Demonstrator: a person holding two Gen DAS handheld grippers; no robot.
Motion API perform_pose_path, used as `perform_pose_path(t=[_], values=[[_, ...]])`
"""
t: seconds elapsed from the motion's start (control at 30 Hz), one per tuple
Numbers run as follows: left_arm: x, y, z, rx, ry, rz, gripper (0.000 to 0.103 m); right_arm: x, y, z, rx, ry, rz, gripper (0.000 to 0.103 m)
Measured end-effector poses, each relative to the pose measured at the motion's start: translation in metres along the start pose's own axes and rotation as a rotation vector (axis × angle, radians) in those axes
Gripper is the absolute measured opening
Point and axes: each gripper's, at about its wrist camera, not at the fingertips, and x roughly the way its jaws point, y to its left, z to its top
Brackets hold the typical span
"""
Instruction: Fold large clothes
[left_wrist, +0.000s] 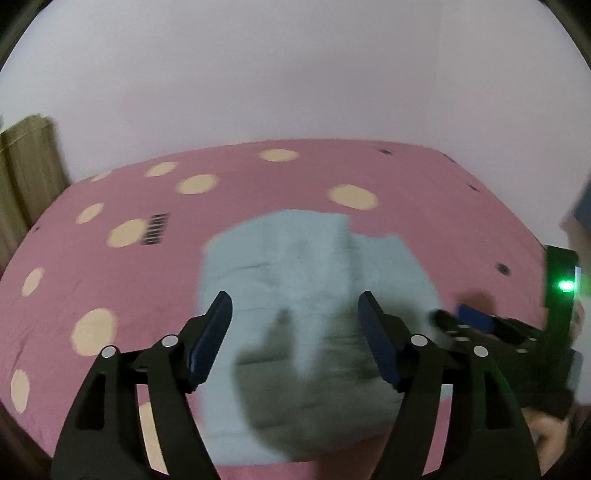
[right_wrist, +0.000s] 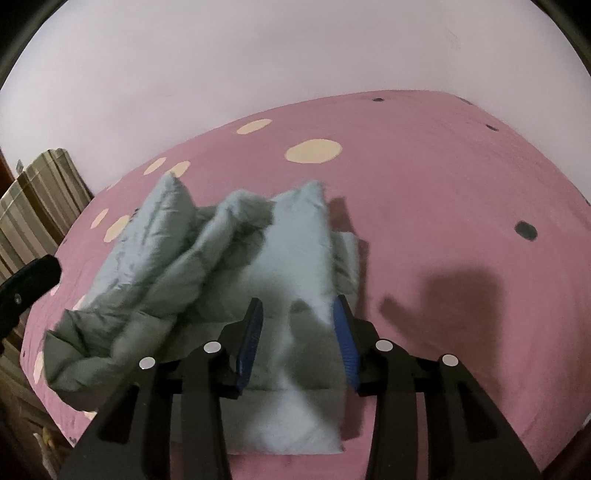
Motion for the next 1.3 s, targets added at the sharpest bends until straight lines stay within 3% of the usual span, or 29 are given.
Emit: perform_pose_path(t=[0.1, 0.2, 0.33, 0.53, 0.63, 0.87, 0.9, 1.0, 1.1, 1.3], values=[[0.012, 0.048, -0.007, -0.062, 0.015, 0.108, 0.075, 0.002, 0.016, 0.007, -0.014, 0.006, 0.03, 0.041], [0.031, 0.089, -0.017, -0.145, 0.069, 0.149, 0.075, 0.003, 0.036, 0.013, -0.044, 0.0, 0.042, 0.053], [0.048, 0.122, -0.03, -0.211, 0.109, 0.181, 0.075, 0.008, 0.063, 0.021, -0.074, 0.006, 0.067, 0.055], [0.062, 0.137, -0.041, -0.239, 0.138, 0.156, 0.075, 0.019, 0.095, 0.03, -0.103, 0.026, 0.086, 0.065], [0.068, 0.134, -0.046, -0.24, 0.146, 0.13, 0.075, 0.029, 0.106, 0.028, -0.132, 0.049, 0.054, 0.07], [0.084, 0.131, -0.05, -0.261, 0.16, 0.073, 0.075, 0.059, 0.098, 0.015, -0.079, 0.146, 0.063, 0.07], [0.086, 0.13, -0.05, -0.259, 0.162, 0.07, 0.075, 0.06, 0.095, 0.014, -0.065, 0.148, 0.073, 0.069], [0.089, 0.126, -0.049, -0.253, 0.162, 0.06, 0.075, 0.063, 0.095, 0.013, -0.056, 0.162, 0.11, 0.036], [0.09, 0.121, -0.047, -0.25, 0.161, 0.045, 0.075, 0.064, 0.099, 0.012, -0.072, 0.17, 0.14, 0.014], [0.082, 0.108, -0.029, -0.255, 0.135, -0.024, 0.075, 0.037, 0.091, 0.025, -0.093, 0.07, 0.114, 0.006]])
